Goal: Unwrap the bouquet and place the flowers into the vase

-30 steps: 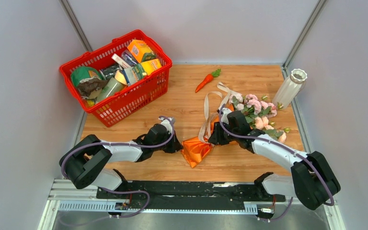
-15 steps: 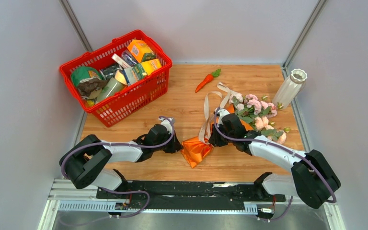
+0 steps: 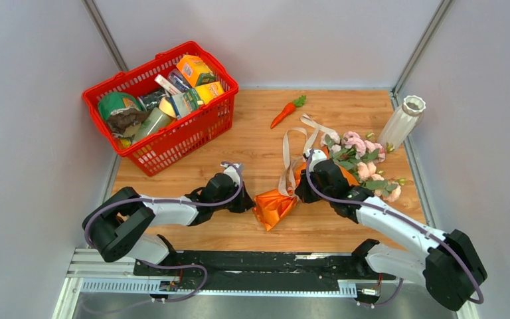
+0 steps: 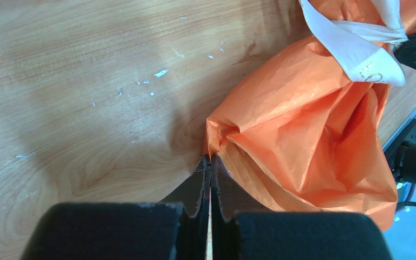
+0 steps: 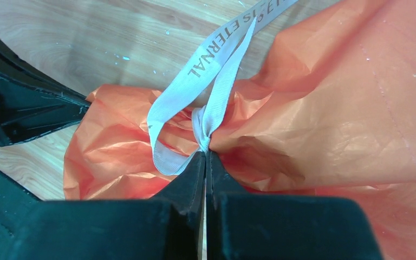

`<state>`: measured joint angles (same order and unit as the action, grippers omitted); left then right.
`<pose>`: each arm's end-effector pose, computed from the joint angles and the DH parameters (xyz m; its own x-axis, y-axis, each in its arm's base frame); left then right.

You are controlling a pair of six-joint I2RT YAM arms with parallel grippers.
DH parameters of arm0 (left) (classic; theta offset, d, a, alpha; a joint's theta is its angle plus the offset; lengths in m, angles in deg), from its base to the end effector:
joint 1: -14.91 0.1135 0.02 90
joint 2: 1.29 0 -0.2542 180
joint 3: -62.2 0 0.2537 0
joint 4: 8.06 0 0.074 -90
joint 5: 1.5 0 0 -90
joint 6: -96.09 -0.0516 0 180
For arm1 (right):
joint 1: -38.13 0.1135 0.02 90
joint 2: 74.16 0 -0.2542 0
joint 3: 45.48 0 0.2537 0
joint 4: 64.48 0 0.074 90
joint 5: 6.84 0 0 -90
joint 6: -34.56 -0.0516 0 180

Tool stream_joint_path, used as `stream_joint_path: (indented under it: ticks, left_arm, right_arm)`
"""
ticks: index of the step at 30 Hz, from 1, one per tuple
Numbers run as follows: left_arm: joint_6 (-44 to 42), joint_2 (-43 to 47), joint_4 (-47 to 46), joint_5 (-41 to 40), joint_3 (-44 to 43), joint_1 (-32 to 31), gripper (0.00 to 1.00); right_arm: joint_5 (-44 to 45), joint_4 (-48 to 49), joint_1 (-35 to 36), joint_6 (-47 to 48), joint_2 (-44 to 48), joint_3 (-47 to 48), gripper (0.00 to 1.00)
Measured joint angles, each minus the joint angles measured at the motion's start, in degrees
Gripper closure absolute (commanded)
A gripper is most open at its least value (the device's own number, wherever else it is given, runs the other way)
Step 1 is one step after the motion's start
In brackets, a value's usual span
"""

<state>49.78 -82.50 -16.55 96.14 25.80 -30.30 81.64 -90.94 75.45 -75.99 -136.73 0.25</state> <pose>0.1797 -0.1908 0.1118 -0.8397 -0.1259 -0.5282 0.2749 0.7403 -0.6135 0.1877 0.1448 0.1795 -0.7288 -0.1144 -0.6751 -0.3904 0.8794 0.2725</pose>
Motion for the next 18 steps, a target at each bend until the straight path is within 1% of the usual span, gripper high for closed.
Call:
stream_joint_path:
  ticks: [6,9,11,12,18]
  left_arm:
    - [0.46,0.02,-1.11,0.17,0.0,-0.2,1.0]
    - [0.48,0.02,-0.81,0.15,0.0,-0.17,1.0]
    - [0.48,0.0,-0.46,0.15,0.0,-0.17,1.0]
    - [0.48,0.02,-0.11,-0.04,0.0,-0.17,1.0]
    - [0.61,0.02,0.59,-0.37,0.04,-0.17,1.0]
  right_arm:
    - [-0.17,-1.86,0.04,-0.81,5.57,-1.84,0.99]
    - [-1.6,-1.99,0.04,-0.83,5.6,-2.58,0.93]
    - [-2.45,-1.95,0.04,-1.01,5.46,-2.97,0.83]
    - [-2.73,-1.88,0.02,-1.11,5.27,-3.06,0.81]
    - [-3.54,-1.09,0.0,-1.68,4.46,-3.23,0.8]
